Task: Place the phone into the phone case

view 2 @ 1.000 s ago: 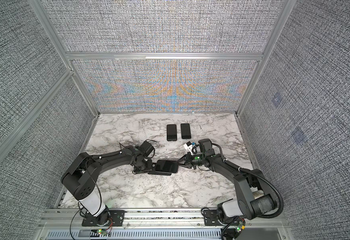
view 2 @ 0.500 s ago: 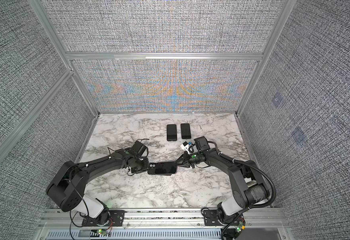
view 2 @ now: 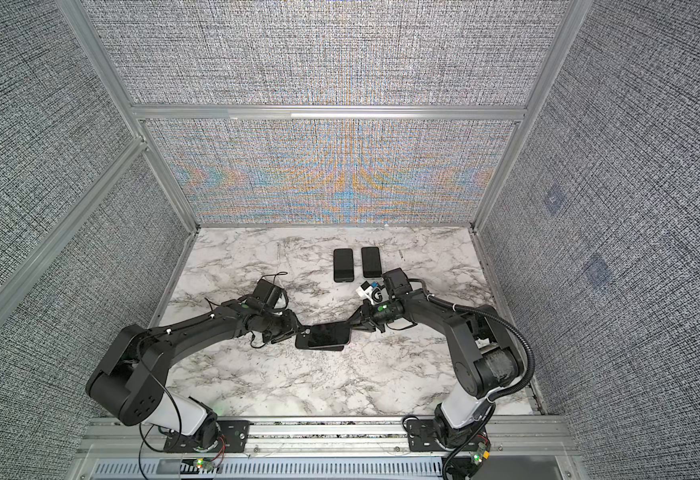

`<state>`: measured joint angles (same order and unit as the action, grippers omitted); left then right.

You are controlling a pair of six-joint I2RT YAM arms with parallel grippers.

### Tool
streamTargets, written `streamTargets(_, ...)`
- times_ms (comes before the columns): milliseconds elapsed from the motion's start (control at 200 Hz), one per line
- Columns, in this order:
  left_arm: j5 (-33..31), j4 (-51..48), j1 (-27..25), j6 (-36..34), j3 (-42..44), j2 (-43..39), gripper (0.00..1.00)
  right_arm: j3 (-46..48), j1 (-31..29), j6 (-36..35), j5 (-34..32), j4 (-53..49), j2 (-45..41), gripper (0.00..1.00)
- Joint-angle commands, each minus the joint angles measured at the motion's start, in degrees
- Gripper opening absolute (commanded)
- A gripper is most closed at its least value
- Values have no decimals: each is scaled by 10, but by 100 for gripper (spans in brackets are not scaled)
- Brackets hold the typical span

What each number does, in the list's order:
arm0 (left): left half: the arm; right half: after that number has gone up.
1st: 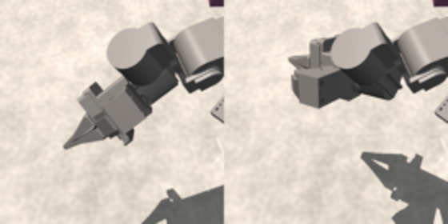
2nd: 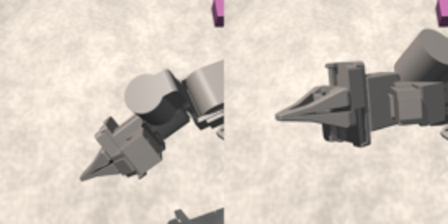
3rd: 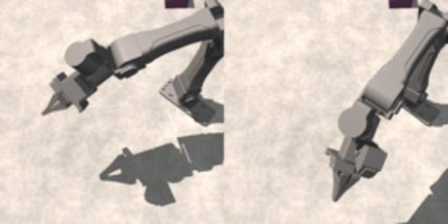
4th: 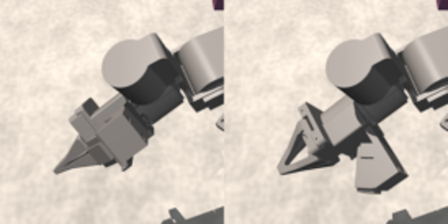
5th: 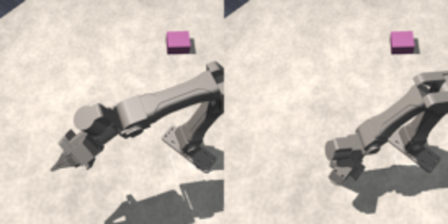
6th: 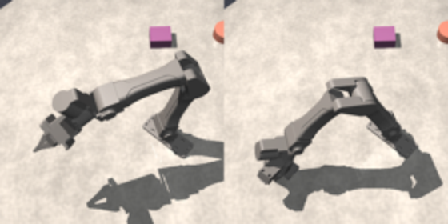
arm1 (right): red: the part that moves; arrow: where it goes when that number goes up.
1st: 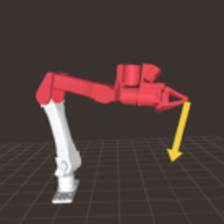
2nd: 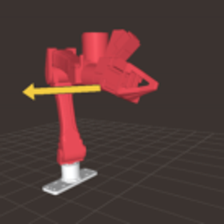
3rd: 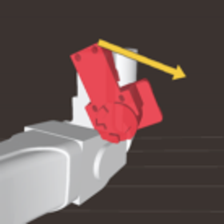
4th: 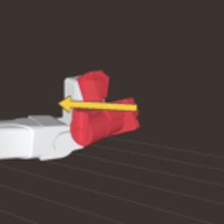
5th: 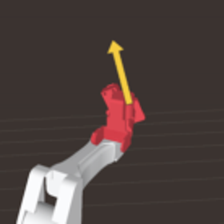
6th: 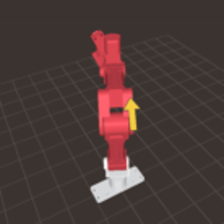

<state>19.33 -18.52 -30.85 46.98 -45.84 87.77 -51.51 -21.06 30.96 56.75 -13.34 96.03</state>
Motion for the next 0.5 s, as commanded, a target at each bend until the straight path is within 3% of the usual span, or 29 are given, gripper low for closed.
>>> streamTargets(0, 14, 19, 6, 1, -1, 7, 51, -8, -1, -8, 11, -7, 8, 0)
streamTargets(495, 40, 48, 11, 5, 4, 43, 52, -40, -2, -41, -8, -53, 52, 0)
